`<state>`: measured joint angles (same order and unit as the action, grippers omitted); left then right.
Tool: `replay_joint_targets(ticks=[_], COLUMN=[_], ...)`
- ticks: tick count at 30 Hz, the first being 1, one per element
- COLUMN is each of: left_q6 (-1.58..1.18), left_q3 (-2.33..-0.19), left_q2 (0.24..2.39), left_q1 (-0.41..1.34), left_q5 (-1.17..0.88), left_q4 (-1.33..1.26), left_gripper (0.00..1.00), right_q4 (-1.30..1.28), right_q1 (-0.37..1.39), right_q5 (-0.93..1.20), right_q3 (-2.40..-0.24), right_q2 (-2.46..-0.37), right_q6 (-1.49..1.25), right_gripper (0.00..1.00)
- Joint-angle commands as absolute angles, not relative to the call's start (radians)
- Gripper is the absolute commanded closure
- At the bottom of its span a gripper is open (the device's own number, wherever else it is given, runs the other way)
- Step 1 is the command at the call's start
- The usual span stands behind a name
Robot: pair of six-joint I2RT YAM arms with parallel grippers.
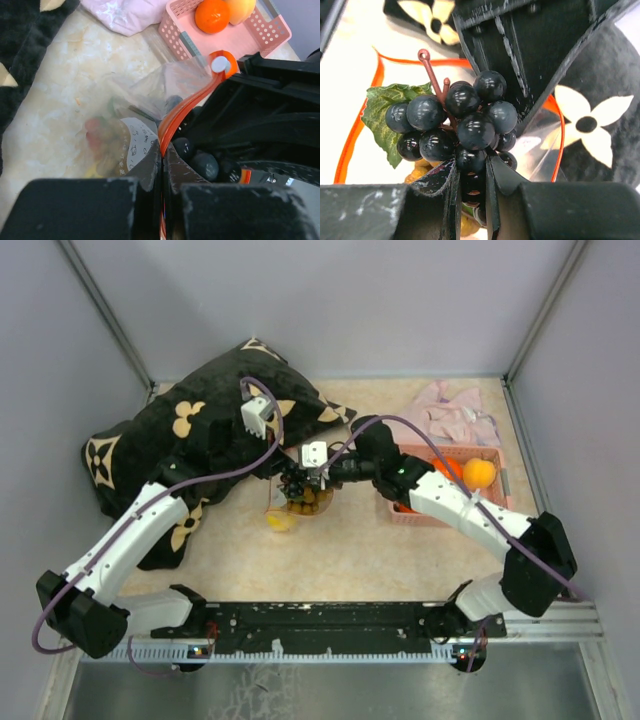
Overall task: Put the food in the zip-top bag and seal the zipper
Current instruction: Place the fake fruit in the zipper food storage bag.
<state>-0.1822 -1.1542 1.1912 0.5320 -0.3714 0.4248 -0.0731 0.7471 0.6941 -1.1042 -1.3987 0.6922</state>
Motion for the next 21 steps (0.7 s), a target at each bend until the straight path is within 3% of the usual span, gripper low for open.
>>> replay_joint_targets(ticks=[1,10,21], left_q6=[-0.175,-0.174,-0.175], left_q3=[-1.152,-1.152,-1.150], left_q2=[1.175,1.181,1.200], left_q1=[0.539,0.544,0.555], left_q5=[-0.430,-0.450,-0.468], left_q4=[0.374,0.374,0.374], left_gripper=[1.00,1.00,1.00], right_q4=[-0.072,0.000,0.132], right_q1=[0.730,0.738,0.821], right_q5=[0.553,0.436,0.342], right_q3=[-1.106,-1.074,-1.072], right_q2=[-1.435,-1.477,-1.526], right_q6=[0.801,0.831,0.924], right_gripper=[1.00,1.00,0.87])
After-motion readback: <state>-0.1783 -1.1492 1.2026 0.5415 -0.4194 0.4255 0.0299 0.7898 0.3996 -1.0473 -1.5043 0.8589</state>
